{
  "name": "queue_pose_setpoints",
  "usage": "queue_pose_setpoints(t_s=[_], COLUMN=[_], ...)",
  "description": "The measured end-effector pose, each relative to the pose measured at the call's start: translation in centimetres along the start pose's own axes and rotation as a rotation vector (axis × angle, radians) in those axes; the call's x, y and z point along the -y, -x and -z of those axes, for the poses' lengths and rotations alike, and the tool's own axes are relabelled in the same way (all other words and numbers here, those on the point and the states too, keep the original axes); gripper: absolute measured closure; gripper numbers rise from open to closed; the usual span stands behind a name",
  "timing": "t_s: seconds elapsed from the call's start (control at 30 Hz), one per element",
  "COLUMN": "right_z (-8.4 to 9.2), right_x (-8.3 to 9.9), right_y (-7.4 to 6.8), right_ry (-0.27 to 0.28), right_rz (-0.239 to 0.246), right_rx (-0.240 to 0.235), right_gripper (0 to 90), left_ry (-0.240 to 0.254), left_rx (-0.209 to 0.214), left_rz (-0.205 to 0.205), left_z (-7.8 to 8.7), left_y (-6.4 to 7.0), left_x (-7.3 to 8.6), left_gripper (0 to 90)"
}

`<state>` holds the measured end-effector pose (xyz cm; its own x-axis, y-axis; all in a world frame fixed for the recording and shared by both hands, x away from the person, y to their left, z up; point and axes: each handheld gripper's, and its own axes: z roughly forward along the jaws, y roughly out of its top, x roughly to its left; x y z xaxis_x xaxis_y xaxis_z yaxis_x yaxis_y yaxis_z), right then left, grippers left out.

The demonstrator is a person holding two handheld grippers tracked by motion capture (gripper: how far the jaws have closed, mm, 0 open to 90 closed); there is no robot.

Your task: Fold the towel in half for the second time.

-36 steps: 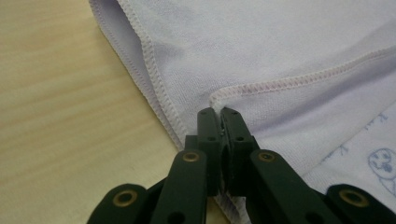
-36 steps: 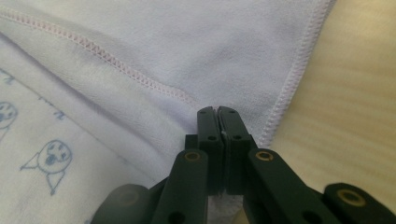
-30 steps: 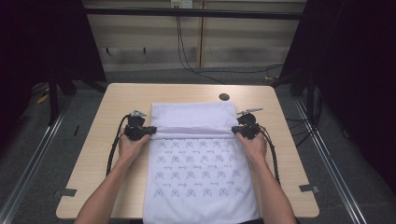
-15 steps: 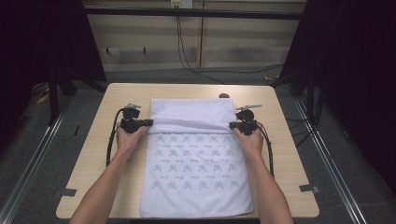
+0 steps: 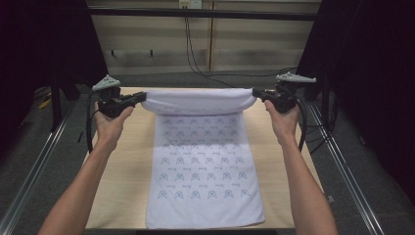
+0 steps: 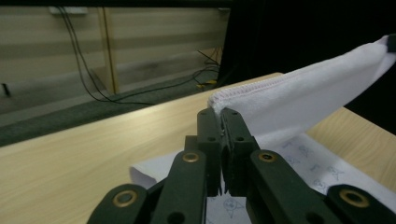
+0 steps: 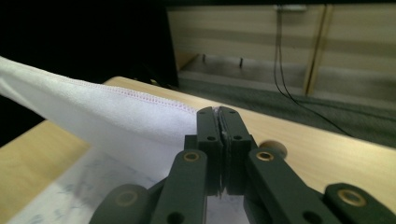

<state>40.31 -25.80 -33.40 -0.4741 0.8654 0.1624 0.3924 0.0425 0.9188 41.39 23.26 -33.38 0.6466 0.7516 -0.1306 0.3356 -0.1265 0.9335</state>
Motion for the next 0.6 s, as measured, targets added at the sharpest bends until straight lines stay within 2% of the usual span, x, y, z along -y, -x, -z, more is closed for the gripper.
queue_pose_setpoints(t_s=[0.07, 0.17, 0.23, 0.3, 0.37, 0.4, 0.43, 0.5, 0.57, 0.6], right_z=[1.4, 3.5, 4.8, 6.0, 7.1, 7.7, 8.3, 9.3, 9.8, 10.0], right_x=[-0.7, -0.7, 0.2, 1.5, 2.8, 3.3, 3.8, 4.6, 5.7, 6.4], right_y=[-0.8, -1.7, -2.2, -2.7, -3.2, -3.5, -3.7, -4.2, -4.8, -5.0], right_ry=[0.013, 0.015, 0.024, 0.008, -0.007, -0.003, 0.003, -0.001, -0.018, -0.040], right_rz=[0.021, 0.062, 0.063, 0.065, 0.078, 0.081, 0.080, 0.090, 0.096, 0.112], right_rx=[-0.002, -0.027, -0.063, -0.081, -0.091, -0.104, -0.112, -0.131, -0.147, -0.143], right_gripper=[88.2, 88.3, 88.3, 88.3, 88.3, 88.3, 88.3, 88.3, 88.3, 88.3], left_ry=[0.014, 0.003, -0.011, -0.020, -0.023, -0.015, -0.022, -0.024, -0.054, -0.075], left_rx=[0.021, 0.047, 0.056, 0.073, 0.098, 0.110, 0.111, 0.107, 0.104, 0.123], left_rz=[-0.004, -0.062, -0.061, -0.083, -0.046, -0.051, -0.069, -0.069, -0.083, -0.062], left_z=[1.6, 3.8, 5.0, 5.9, 6.9, 7.4, 7.9, 8.7, 9.0, 8.9], left_y=[0.9, 2.2, 3.0, 4.1, 4.7, 5.1, 5.5, 6.1, 6.9, 7.2], left_x=[-0.4, 0.0, 1.0, 2.4, 3.5, 3.9, 4.1, 4.8, 6.5, 7.7], left_gripper=[87.7, 87.6, 87.5, 87.5, 87.5, 87.6, 87.6, 87.5, 87.5, 87.5])
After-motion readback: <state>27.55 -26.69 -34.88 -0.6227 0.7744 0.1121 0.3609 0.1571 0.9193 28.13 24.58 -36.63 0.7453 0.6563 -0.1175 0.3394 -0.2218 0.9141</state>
